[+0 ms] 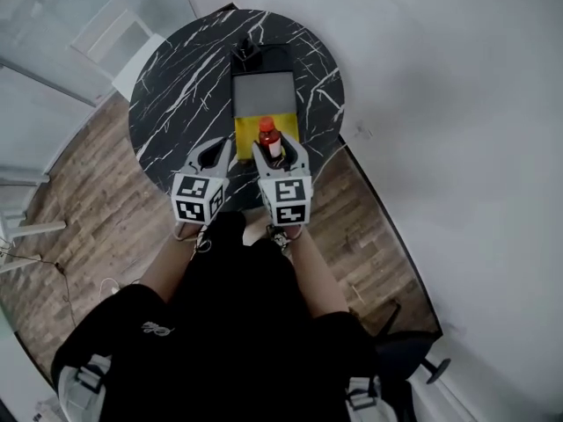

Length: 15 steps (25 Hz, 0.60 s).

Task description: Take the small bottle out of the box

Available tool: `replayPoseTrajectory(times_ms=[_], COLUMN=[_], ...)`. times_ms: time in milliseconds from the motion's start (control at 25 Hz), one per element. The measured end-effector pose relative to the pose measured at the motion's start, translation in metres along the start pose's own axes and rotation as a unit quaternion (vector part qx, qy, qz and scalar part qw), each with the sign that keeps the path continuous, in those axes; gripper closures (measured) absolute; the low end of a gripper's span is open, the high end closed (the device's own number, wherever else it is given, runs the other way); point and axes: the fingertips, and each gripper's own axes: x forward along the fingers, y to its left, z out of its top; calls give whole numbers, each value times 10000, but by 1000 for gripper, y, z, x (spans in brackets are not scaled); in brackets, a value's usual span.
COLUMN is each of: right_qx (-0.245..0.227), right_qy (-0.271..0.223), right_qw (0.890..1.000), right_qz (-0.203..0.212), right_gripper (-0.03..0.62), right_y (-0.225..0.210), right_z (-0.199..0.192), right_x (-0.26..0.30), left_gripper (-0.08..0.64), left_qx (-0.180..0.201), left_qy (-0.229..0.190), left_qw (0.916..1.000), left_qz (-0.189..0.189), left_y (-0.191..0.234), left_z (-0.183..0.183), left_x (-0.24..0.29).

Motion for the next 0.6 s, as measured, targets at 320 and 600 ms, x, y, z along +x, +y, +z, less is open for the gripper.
replayPoseTrajectory(times_ms=[320, 600], right_qx=[-293, -488], right_qy=[-791, -1368], right_qw=[9964, 9894], right_qz=[-63, -81], right_gripper=[380, 380], right_y=[-2, -3], right_z=[52, 90], right_x=[-52, -87], left_gripper=[561, 561], left_qx=[315, 459], left_qy=[-798, -1141], left_qw=[9961, 9922], left_qz=[225, 225], left_y=[-26, -50], left_z=[46, 74], left_x=[-30, -47])
